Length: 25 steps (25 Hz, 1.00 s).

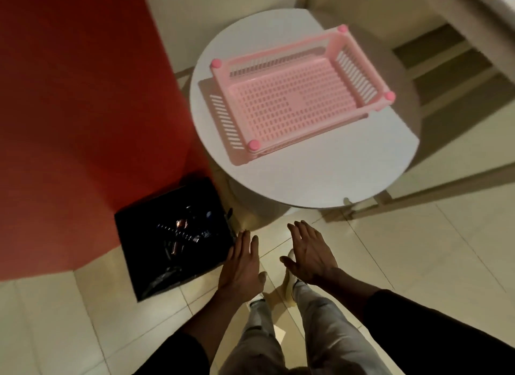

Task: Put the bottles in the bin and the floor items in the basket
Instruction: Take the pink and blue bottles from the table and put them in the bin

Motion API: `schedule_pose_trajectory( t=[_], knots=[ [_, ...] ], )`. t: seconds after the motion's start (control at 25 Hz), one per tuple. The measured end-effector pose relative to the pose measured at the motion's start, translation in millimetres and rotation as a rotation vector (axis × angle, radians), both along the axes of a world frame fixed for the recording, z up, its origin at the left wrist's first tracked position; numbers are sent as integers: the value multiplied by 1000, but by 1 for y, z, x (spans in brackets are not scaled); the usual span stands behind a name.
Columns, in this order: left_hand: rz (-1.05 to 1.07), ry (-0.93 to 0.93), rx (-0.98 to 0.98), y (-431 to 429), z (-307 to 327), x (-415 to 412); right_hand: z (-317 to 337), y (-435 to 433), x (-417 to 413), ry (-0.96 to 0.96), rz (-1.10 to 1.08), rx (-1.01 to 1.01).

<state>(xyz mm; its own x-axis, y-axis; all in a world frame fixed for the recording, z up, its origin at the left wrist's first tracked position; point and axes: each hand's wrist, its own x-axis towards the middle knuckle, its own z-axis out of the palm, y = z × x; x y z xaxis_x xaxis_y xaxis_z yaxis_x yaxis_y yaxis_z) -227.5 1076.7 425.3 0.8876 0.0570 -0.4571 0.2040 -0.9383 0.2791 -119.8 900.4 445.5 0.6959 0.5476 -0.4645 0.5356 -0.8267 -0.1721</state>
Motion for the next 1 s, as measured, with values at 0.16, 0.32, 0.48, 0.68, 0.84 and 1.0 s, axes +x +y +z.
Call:
schedule_pose_trajectory(
  t=[0.16, 0.32, 0.48, 0.68, 0.84, 1.0],
  knots=[
    [-223, -60, 18, -19, 12, 31, 18, -43, -5, -33, -116, 10],
    [-315, -123, 29, -43, 30, 55, 29, -89, -13, -72, -221, 36],
    [-381, -129, 70, -79, 40, 61, 37, -138, -18, -93, -321, 77],
    [-383, -147, 104, -151, 51, 66, 42, -219, -20, -83, -396, 117],
    [-374, -156, 130, -228, 66, 72, 49, -300, -15, -92, -417, 137],
    [-394, -166, 124, -324, 78, 97, 53, -393, 8, -120, -432, 134]
  ],
)
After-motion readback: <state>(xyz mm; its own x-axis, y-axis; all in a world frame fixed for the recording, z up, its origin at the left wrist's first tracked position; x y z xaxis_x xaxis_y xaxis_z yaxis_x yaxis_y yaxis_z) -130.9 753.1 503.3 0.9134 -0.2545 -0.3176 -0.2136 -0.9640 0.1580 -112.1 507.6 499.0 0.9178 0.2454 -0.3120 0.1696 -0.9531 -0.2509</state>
